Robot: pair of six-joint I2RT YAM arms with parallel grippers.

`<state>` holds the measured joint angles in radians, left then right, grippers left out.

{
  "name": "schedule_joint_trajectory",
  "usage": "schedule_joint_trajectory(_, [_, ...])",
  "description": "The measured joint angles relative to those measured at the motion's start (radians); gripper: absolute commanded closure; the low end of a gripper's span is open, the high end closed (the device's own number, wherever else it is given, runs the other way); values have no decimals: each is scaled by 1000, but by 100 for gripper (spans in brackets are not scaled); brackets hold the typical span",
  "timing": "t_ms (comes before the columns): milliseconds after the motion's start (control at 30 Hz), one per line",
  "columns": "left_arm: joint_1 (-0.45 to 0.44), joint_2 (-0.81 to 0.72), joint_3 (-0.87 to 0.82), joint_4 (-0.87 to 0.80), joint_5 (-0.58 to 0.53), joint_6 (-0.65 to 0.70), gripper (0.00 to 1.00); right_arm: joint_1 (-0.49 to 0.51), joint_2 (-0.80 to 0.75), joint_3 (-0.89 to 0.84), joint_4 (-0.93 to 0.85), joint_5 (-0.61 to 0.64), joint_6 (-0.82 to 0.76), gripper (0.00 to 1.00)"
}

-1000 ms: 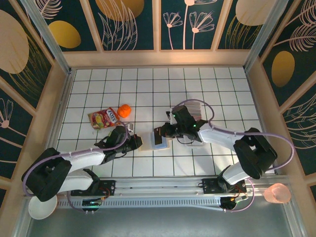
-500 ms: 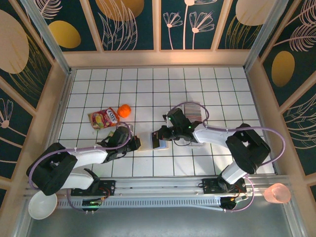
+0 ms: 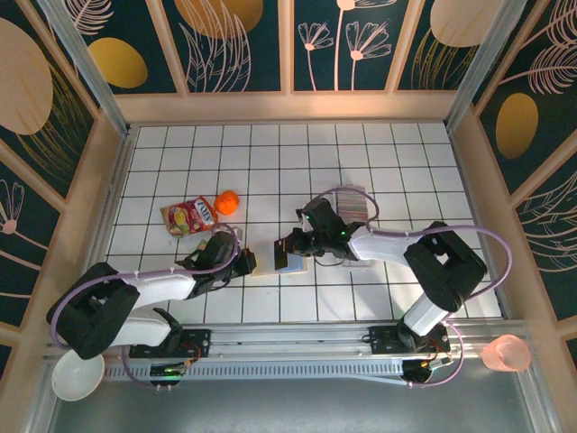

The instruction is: Put the credit cards into the card holder

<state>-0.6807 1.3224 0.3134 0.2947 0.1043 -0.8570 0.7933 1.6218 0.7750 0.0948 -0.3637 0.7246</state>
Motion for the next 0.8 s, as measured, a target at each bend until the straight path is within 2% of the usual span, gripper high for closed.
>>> schedule_joint_trajectory(267, [0,-10,-2,-2,0,0,100,0,3,-6,14,1,26,100])
schedule_joint_trajectory(367, [0,-36,-2,-14,-5,0,90,1,6,-6,16,3,37,100])
schedule_joint_trajectory(500, [0,-92,-2,-32,-16,0,85,1,15,-6,23,3,42,100])
schedule_joint_trajectory(800, [0,-105,-2,-57,-36,5,94,1,18,-12,31,2,58,100])
